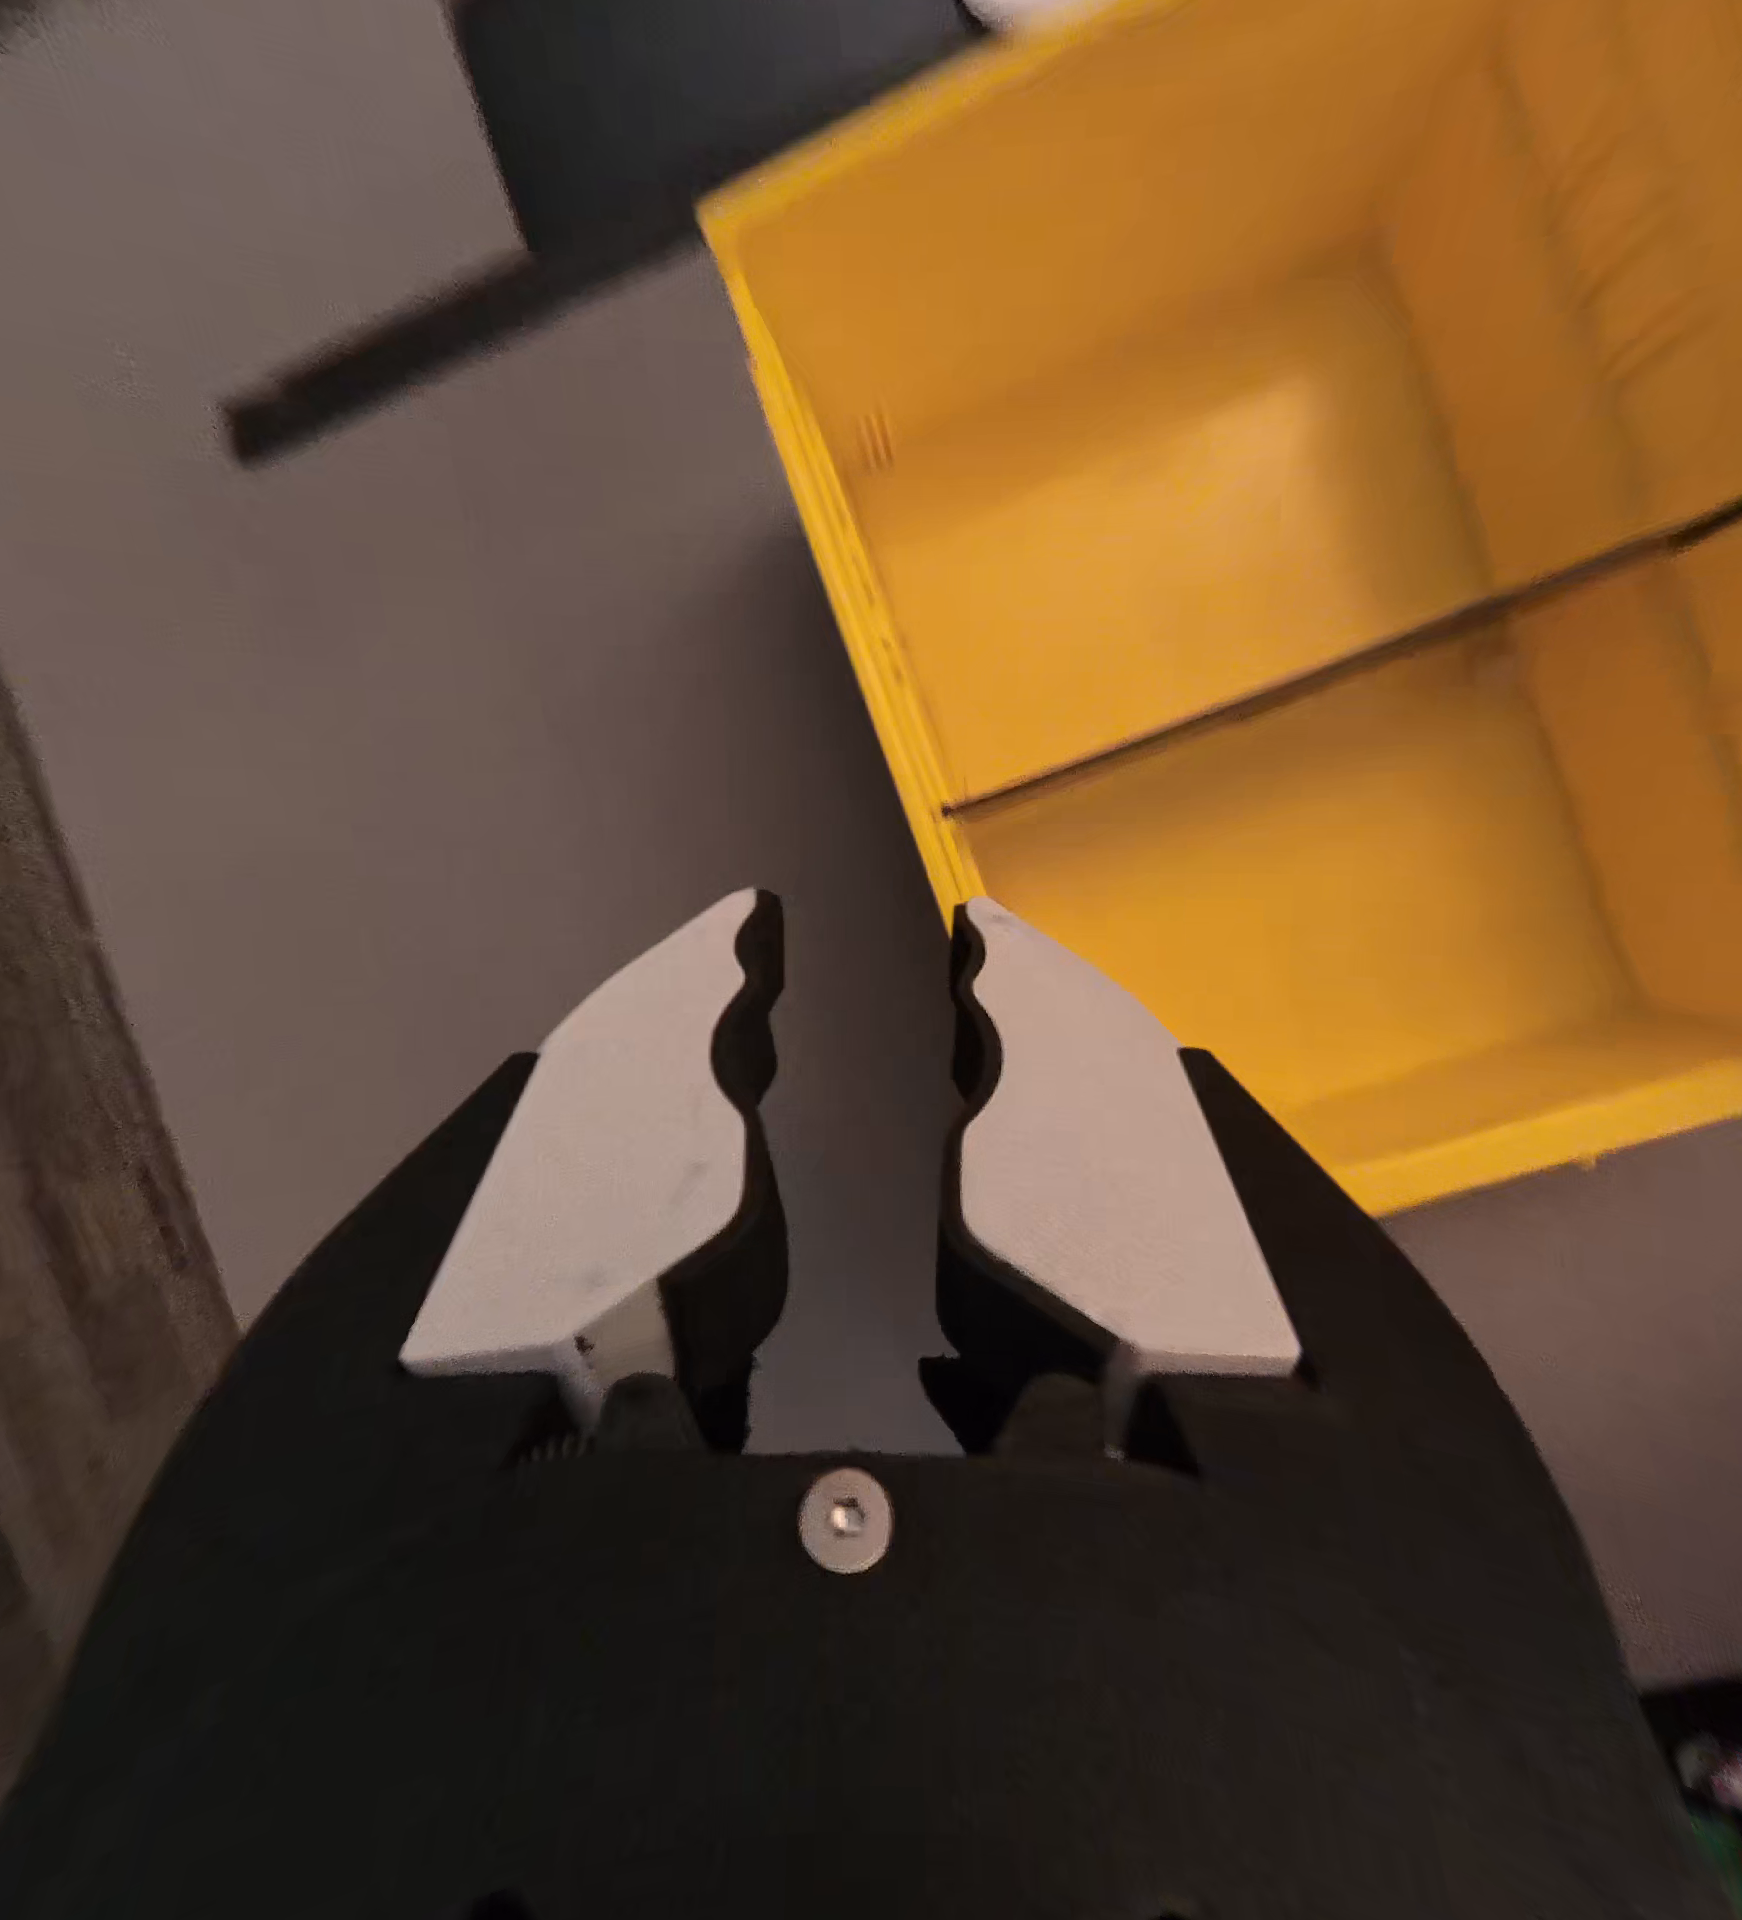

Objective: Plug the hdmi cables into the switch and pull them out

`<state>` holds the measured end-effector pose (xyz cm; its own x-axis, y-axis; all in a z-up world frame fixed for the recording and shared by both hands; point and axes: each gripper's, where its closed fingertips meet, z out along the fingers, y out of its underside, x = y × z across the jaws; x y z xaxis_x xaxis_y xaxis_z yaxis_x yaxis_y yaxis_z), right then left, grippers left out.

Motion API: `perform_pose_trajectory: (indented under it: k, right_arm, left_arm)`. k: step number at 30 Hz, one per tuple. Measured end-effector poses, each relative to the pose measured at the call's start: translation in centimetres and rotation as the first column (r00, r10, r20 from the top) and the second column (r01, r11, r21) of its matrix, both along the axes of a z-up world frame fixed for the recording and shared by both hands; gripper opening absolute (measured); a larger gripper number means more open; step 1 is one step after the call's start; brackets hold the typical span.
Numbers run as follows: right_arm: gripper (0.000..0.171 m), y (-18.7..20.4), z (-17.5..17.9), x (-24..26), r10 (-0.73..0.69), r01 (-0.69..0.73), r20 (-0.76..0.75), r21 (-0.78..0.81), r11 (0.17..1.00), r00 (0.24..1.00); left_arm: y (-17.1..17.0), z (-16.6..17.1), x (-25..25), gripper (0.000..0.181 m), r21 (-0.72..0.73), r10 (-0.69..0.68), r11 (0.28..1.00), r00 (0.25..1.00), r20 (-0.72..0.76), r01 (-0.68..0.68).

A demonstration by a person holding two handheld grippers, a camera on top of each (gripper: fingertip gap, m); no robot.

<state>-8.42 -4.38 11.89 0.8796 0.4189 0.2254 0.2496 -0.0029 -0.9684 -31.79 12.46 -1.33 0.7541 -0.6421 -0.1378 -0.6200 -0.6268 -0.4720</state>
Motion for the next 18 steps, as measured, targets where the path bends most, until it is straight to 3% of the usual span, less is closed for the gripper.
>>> perform_pose_trajectory:
  k: [4,8,13,18]
  right_arm:
    - [0.056,4.7,-7.8,-4.0,0.004,0.017,0.074,-0.278,0.960,0.997]
    - [0.059,7.2,-14.5,-5.7,0.020,0.098,0.186,-0.599,0.795,0.982]
    - [0.063,8.4,-19.1,-3.4,-0.006,0.313,0.385,-0.742,0.593,0.923]
    - [0.057,8.7,-20.9,-4.1,-0.094,0.264,0.248,-0.886,0.382,0.964]
  left_arm:
    - [1.0,4.6,0.2,0.030,0.221,0.005,0.975,0.994,0.106,-0.028]
    - [0.2,7.0,0.8,0.027,0.310,-0.049,0.951,0.987,0.156,-0.002]
    - [-0.7,7.6,1.9,0.027,0.332,-0.108,0.942,0.981,0.158,0.050]
    - [-1.2,7.9,2.7,0.026,0.343,-0.147,0.935,0.977,0.153,0.087]
